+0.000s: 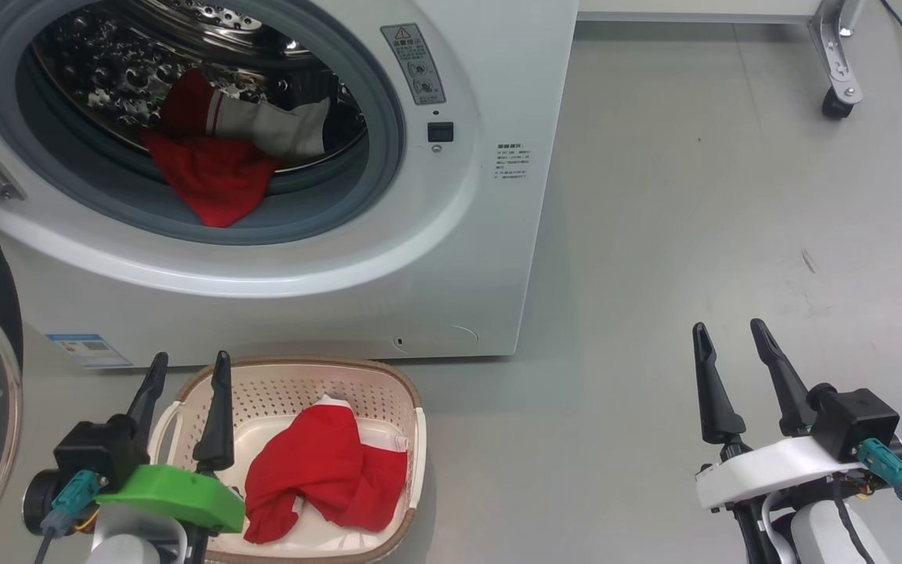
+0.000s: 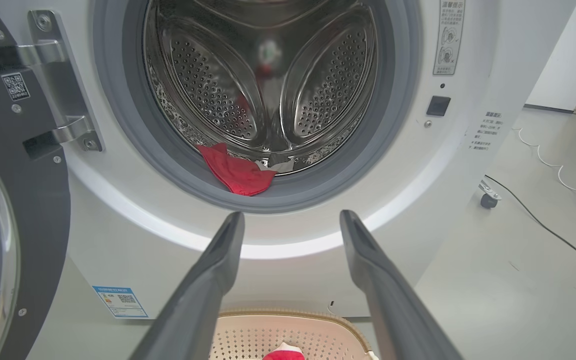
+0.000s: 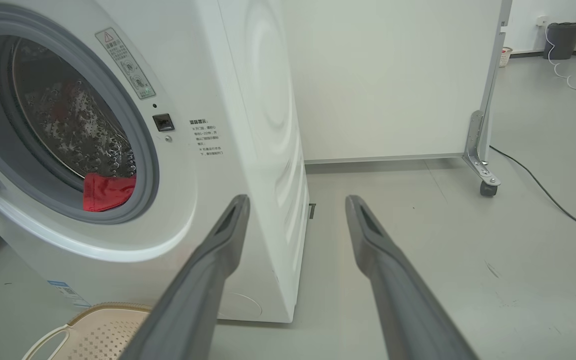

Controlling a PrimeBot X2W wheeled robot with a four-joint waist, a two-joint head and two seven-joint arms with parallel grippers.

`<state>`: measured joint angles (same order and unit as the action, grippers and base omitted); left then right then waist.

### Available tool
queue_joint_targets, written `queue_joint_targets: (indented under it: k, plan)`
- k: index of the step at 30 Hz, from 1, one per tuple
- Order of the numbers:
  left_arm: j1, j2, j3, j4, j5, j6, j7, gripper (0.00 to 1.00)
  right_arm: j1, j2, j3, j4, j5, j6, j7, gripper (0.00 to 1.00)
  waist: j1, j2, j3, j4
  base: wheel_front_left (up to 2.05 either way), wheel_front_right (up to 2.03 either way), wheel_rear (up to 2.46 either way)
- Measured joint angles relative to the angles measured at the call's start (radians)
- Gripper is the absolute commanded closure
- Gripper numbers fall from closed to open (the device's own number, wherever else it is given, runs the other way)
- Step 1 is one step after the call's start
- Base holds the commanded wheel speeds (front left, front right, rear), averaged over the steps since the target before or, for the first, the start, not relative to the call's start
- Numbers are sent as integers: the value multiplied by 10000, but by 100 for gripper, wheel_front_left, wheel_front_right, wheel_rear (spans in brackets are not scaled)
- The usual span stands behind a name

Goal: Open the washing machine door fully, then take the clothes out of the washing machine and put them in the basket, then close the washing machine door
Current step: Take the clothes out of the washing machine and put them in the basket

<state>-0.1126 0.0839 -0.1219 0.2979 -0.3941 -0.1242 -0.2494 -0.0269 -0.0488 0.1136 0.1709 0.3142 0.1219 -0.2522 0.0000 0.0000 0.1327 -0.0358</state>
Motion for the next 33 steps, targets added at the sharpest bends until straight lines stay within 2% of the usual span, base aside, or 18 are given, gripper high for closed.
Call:
queue_joint_targets:
  k: [9, 15, 24, 30, 33]
  plan:
    - [-2, 77, 75, -169, 79, 0, -2, 0, -5, 8, 213, -111, -2, 0, 0, 0, 0, 0, 513, -148, 0, 0, 0]
    - [-117, 382, 15, -299, 138, 0, -27, 0, -62, 10, 328, -221, -48, 0, 0, 0, 0, 0, 1020, -311, 0, 0, 0]
    - [-1191, 1260, -144, -314, 520, -2, 65, 0, -432, 21, 683, -355, -105, 0, 0, 0, 0, 0, 1921, -699, 0, 0, 0]
    - [-2177, 1896, 31, 54, 736, -2, 665, 0, -776, 27, 890, -362, -104, 0, 0, 0, 0, 0, 2417, -1144, 0, 0, 0]
    - [-2668, 1965, 263, 280, 690, 0, 1062, 0, -865, 27, 978, -357, -98, 0, 0, 0, 0, 0, 2622, -1400, 0, 0, 0]
